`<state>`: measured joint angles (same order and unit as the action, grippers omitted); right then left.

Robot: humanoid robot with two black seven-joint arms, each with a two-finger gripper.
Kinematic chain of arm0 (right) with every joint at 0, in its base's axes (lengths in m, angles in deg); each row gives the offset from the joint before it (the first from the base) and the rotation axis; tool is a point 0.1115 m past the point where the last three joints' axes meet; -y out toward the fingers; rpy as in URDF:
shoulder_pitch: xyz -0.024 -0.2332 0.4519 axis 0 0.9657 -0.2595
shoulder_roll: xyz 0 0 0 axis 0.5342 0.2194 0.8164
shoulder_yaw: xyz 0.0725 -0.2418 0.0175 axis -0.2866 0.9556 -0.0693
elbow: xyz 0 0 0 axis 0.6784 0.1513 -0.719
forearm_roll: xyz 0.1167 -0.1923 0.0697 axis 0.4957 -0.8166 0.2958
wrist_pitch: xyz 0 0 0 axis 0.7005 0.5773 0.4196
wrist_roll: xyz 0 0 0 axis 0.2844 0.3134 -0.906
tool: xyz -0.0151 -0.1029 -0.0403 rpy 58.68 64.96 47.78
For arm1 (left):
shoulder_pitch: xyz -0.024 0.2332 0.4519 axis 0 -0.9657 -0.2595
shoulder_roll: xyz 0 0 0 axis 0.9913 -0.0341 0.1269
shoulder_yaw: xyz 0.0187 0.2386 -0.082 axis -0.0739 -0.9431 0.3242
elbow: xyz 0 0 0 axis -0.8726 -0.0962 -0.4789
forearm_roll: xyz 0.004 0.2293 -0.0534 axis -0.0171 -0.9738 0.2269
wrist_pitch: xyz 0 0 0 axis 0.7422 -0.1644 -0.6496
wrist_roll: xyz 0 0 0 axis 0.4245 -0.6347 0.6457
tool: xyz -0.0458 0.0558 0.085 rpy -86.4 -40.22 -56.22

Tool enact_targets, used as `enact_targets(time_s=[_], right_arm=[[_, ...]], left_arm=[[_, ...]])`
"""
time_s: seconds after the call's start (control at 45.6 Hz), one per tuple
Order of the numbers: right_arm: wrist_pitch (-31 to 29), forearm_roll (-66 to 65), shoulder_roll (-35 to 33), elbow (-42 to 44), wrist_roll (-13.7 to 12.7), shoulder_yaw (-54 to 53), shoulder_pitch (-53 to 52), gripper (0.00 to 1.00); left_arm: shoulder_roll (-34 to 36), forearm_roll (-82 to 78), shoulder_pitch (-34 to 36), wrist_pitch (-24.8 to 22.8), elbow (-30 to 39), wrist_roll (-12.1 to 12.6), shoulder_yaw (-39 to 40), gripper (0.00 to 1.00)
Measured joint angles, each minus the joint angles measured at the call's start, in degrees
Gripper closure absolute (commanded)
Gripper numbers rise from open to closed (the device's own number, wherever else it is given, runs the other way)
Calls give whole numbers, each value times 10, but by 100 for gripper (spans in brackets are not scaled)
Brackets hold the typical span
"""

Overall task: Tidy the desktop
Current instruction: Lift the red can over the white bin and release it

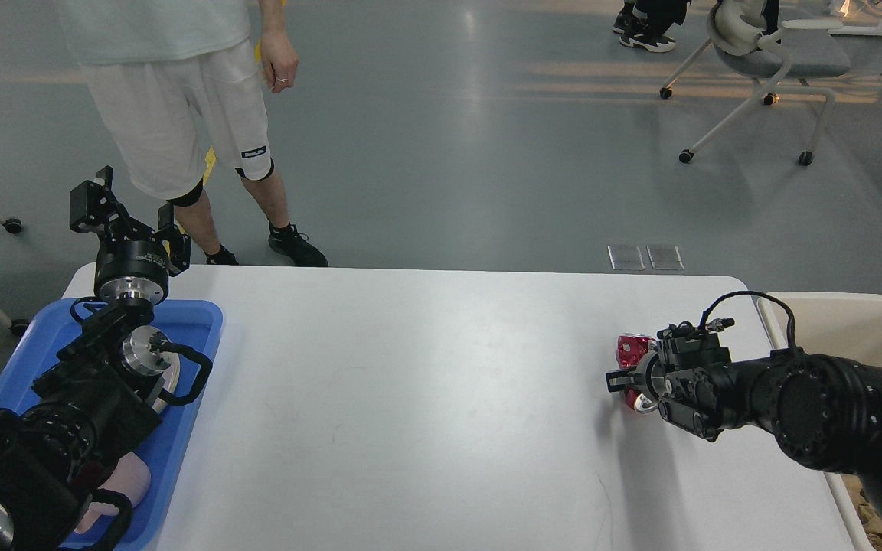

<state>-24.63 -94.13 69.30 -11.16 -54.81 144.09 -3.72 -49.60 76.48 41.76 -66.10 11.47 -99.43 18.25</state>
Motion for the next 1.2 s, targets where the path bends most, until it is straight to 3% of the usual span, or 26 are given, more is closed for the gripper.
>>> enact_targets(time_s=[0.175,0.307,0.613,0.767,0.964,1.073,1.205], right_arm=[[-3,0,-1,-20,0,-5,-17,100],[-7,1,-30,-89,0,-20,-73,100],[-23,0,-170,-301,3,-64,-283,100],[-89,0,-282,-362,4,-116,-384,100],[-163,0,-379,-367,3,-153,-452,100],[-158,-1,-397,-342,2,-145,-442,100],[-110,0,-420,-279,2,-150,-354,100]], left_arm=[[0,0,0,0,0,0,0,4],[0,0,0,0,0,0,0,4],[0,0,0,0,0,0,0,4],[0,0,0,0,0,0,0,4],[0,0,0,0,0,0,0,4],[0,0,0,0,0,0,0,4],[0,0,0,0,0,0,0,4]])
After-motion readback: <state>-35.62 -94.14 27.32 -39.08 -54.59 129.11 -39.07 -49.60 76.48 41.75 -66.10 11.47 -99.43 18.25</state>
